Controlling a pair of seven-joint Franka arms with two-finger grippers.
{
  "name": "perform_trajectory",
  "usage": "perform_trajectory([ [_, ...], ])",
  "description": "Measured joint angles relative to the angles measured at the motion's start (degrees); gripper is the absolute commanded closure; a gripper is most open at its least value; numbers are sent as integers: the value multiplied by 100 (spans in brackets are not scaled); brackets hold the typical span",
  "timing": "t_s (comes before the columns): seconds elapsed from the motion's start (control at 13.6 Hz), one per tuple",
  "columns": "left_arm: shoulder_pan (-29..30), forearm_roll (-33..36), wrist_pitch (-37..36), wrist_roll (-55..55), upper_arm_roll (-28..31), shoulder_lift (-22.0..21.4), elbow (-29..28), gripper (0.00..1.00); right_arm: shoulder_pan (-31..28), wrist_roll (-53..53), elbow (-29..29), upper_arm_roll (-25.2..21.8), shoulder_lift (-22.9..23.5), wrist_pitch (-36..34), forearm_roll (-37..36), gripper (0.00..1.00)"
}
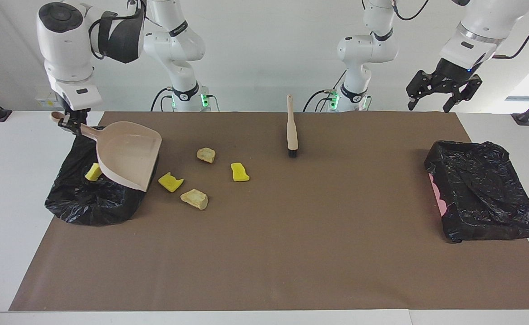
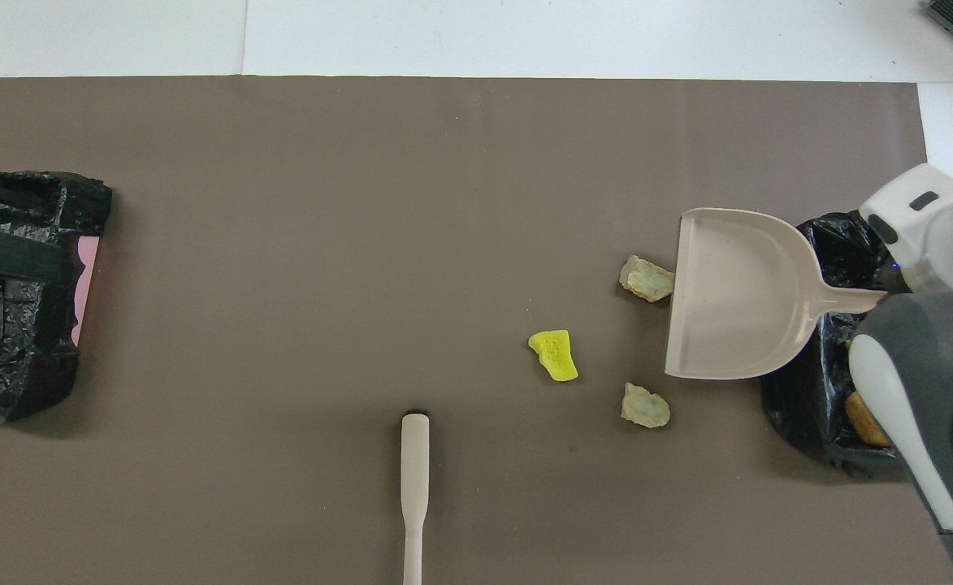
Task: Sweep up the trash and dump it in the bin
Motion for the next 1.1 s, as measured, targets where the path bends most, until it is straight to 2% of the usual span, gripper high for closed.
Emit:
perform_trajectory([
  [0.37, 1, 0, -2, 0, 13, 0, 0, 0, 777, 2295, 2, 5, 460, 130, 844, 100],
  [0.88, 1, 0, -4, 0, 13, 0, 0, 0, 1988, 5917, 26, 6, 892, 1062, 1305, 100],
  [1.1, 1, 0, -5, 0, 13, 0, 0, 0, 2359, 7597, 73, 5, 1059, 1476, 1808, 100],
])
